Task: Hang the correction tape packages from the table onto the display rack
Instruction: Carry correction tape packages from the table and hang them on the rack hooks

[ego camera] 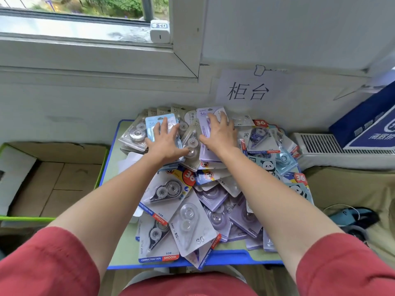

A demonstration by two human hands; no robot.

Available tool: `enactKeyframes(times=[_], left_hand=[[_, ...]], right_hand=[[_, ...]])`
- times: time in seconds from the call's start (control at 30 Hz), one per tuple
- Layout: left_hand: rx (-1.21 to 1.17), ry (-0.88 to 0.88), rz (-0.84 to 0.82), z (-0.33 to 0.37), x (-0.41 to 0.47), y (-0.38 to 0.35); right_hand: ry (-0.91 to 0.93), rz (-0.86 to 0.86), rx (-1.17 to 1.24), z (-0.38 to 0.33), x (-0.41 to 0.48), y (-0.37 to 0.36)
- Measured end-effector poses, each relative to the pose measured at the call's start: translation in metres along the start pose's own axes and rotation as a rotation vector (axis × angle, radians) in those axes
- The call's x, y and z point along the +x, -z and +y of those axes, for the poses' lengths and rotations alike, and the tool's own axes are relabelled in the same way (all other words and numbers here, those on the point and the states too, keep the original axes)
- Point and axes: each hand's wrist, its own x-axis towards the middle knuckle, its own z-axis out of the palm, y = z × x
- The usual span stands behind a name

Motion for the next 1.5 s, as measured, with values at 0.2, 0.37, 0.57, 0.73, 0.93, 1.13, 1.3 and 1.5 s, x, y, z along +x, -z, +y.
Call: enactKeyframes(times=[0.2, 0.37, 0.57, 0.73, 0.93, 1.13, 1.3, 1.5], left_hand=[[-0.002, -0.033, 0.111, 0.004, -0.022, 0.007], [0.021, -0.047, 0.114, 0.003, -0.059, 0.007], [-0.003, -0.142, 0.135, -0.001, -0.118, 0.005], [-0.006, -0.247, 0.091, 0.004, -0.187, -0.017], [0.007, -0.412, 0.041, 0.03, -0.266, -0.058], [0.048, -0.572, -0.077, 0.095, -0.345, -0.113], [0.085, -0.733, -0.118, 0.16, -0.438, -0.171], [0.135, -0.92, -0.219, 0.229, -0.572, -0.247]], right_hand=[[0.032, 0.045, 0.04, 0.012, -0.017, 0.006], [0.049, 0.099, -0.007, 0.016, -0.055, 0.003], [-0.018, 0.168, -0.012, 0.014, -0.128, -0.005], [-0.098, 0.203, 0.033, 0.016, -0.22, -0.021], [-0.301, 0.205, 0.058, 0.048, -0.337, -0.035], [-0.505, 0.287, 0.039, 0.112, -0.453, -0.032], [-0.718, 0.337, 0.05, 0.177, -0.581, -0.031], [-0.979, 0.347, 0.071, 0.243, -0.76, -0.041]])
